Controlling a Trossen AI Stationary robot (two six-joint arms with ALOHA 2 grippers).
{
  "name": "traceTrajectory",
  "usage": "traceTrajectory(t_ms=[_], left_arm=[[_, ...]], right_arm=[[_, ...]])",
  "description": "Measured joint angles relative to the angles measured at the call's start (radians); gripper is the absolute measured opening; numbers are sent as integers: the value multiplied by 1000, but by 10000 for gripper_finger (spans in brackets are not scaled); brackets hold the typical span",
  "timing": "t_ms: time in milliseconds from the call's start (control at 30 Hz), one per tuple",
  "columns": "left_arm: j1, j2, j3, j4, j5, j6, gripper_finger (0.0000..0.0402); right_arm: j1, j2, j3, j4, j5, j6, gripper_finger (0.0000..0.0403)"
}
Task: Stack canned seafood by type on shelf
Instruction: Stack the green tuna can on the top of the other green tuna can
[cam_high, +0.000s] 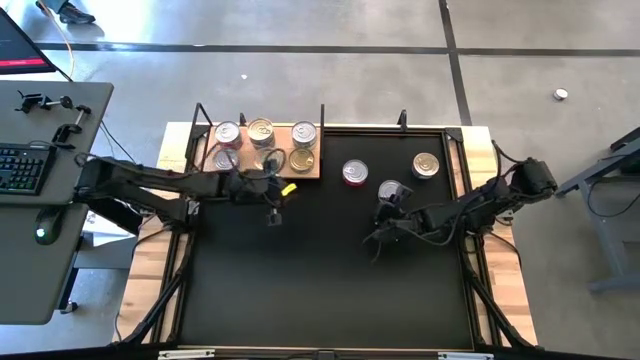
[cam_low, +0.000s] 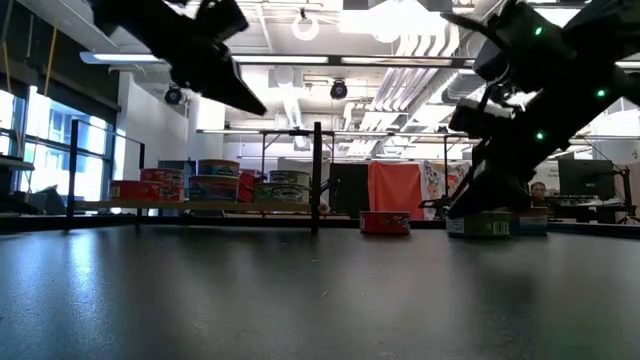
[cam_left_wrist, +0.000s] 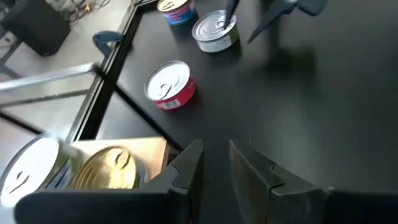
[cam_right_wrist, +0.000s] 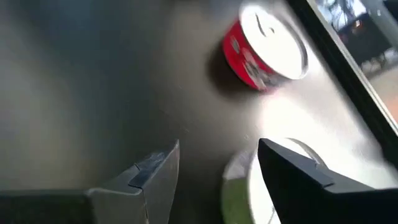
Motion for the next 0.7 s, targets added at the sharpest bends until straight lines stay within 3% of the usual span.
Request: traceTrajectory(t_ms=[167, 367, 533, 700], left_arm=[[-2, 117, 0, 135, 0, -12, 67], [-2, 182, 0, 180, 0, 5, 67], [-23, 123, 0, 136, -21, 52, 67], [-81, -11, 0, -46, -76, 62, 67]], right_arm=[[-62, 0, -21, -10, -9, 45, 205], [-73, 18, -19, -33, -36, 66, 164], [-69, 84, -16, -10, 7, 68, 99], [-43, 142, 9, 81, 13, 102, 28]])
